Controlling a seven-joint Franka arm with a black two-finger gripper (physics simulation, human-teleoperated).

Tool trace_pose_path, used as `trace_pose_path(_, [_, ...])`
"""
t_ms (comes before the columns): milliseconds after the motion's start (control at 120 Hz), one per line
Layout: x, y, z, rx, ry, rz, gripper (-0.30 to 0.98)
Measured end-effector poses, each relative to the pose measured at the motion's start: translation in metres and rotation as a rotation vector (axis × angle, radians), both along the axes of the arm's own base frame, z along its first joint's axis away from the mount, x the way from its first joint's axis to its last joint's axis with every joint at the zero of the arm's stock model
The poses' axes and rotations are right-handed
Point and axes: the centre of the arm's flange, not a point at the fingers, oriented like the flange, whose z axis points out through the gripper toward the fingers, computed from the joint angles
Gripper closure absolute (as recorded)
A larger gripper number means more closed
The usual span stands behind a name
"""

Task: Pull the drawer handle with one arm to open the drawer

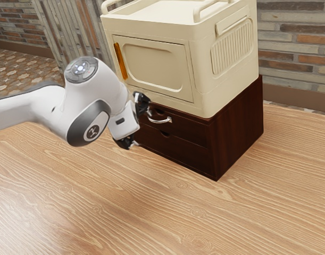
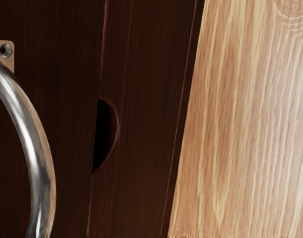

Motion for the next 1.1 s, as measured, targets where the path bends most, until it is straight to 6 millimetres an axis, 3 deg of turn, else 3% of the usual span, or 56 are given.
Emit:
trace_pose_path(258, [0.007, -0.001, -0.010, -0.002, 0.007, 0.000, -0.07])
trace_pose_path(408, [0.013, -0.029, -0.019, 0.004, 0.017, -0.047, 0.01])
trace_pose_path(1100, [-0.002, -0.028, -0.012, -0.006, 0.014, -0.051, 0.02])
